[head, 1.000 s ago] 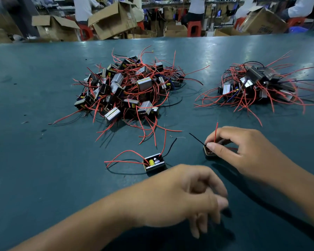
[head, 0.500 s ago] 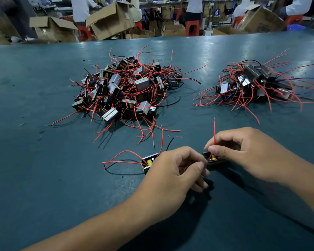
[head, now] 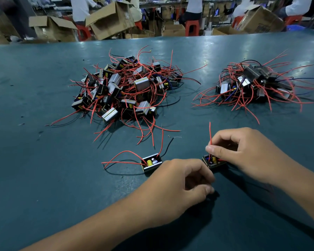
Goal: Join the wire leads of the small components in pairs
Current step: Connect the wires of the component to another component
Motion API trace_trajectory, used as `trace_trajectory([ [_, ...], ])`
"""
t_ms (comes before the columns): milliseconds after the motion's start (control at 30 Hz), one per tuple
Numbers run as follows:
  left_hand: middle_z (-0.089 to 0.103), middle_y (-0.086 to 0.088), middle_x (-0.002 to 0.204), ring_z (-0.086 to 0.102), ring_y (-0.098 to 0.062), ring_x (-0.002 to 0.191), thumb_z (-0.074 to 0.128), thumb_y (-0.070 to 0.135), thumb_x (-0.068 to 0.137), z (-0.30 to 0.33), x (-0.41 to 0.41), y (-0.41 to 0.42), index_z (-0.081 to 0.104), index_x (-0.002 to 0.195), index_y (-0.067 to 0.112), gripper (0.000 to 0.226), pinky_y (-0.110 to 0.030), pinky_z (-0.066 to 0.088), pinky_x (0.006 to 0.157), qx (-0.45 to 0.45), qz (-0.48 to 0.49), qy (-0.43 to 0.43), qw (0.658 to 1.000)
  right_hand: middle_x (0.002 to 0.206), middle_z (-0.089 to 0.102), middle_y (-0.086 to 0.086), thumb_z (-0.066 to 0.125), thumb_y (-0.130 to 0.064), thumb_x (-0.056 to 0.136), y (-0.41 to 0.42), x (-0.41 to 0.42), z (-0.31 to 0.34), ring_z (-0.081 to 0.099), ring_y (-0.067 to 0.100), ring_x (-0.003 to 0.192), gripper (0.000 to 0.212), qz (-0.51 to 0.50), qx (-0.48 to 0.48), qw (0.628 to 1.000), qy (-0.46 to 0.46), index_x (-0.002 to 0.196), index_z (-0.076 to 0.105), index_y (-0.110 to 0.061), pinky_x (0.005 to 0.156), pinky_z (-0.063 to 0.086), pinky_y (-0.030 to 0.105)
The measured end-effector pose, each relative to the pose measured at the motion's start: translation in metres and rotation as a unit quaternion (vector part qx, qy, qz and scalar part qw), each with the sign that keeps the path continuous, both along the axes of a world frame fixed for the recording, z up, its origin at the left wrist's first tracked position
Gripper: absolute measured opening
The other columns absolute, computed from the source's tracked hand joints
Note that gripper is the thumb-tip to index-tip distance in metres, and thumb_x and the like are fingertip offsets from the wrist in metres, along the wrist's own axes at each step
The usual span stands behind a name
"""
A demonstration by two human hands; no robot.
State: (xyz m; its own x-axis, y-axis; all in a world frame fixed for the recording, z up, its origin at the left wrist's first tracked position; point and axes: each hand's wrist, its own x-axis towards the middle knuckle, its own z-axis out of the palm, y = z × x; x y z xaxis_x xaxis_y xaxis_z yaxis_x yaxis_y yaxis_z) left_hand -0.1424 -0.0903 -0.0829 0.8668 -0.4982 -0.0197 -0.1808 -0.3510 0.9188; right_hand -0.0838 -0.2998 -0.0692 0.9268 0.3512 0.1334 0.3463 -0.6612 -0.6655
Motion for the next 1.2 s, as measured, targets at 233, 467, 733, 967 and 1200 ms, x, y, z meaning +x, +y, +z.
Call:
trace_trajectory([
  [233, 0.071, 0.014, 0.095, 0.067, -0.007, 0.079, 0.063, 0.025, 0.096, 0.005, 0.001, 0.003, 0.057, 0.114, 0.033, 0.02, -0.03, 0.054, 0.076, 0.055, -0.006, -0.113, 0.992, 0.076, 0.06, -0.011, 0.075, -0.037, 0.078, 0.011, -0.007, -0.001, 0.053, 0.005, 0.077, 0.015, -0.046, -0.082, 0.985, -0.144, 0.074, 0.063, -0.029, 0.072, 0.039, 0.029],
  [467, 0.072, 0.014, 0.091, 0.07, -0.01, 0.073, 0.058, 0.025, 0.098, 0.007, 0.001, 0.002, 0.05, 0.102, 0.032, 0.011, -0.031, 0.055, 0.065, 0.014, 0.042, -0.115, 0.992, 0.076, 0.058, -0.008, 0.072, -0.031, 0.082, 0.015, -0.011, 0.002, 0.056, 0.019, 0.076, 0.014, 0.014, -0.111, 0.978, -0.175, 0.079, 0.063, -0.021, 0.071, 0.046, 0.04],
  [733, 0.065, 0.013, 0.093, 0.059, 0.004, 0.066, 0.055, 0.009, 0.093, 0.018, -0.003, 0.006, 0.056, 0.111, 0.025, 0.024, -0.015, 0.049, 0.065, 0.054, 0.065, -0.232, 0.969, 0.078, 0.064, -0.017, 0.072, -0.022, 0.08, 0.017, -0.012, 0.0, 0.061, 0.006, 0.078, 0.012, 0.028, -0.054, 0.99, -0.125, 0.087, 0.063, -0.026, 0.07, 0.045, 0.021],
  [967, 0.063, 0.001, 0.075, 0.053, -0.005, 0.056, 0.05, -0.001, 0.082, 0.052, 0.02, 0.052, 0.057, 0.09, 0.016, 0.02, -0.013, 0.038, 0.055, -0.073, 0.23, -0.416, 0.877, 0.078, 0.065, -0.019, 0.077, -0.024, 0.079, 0.016, -0.012, 0.0, 0.061, 0.004, 0.081, 0.021, 0.018, -0.033, 0.992, -0.117, 0.088, 0.058, -0.027, 0.07, 0.042, 0.012],
  [1200, 0.07, -0.004, 0.08, 0.058, 0.0, 0.06, 0.059, -0.006, 0.087, 0.055, 0.036, 0.083, 0.065, 0.092, 0.004, 0.012, -0.008, 0.042, 0.057, -0.068, 0.058, -0.181, 0.979, 0.08, 0.061, -0.017, 0.076, -0.028, 0.081, 0.011, -0.015, 0.007, 0.057, -0.002, 0.082, 0.021, 0.012, -0.019, 0.988, -0.151, 0.084, 0.056, -0.03, 0.071, 0.04, 0.011],
])
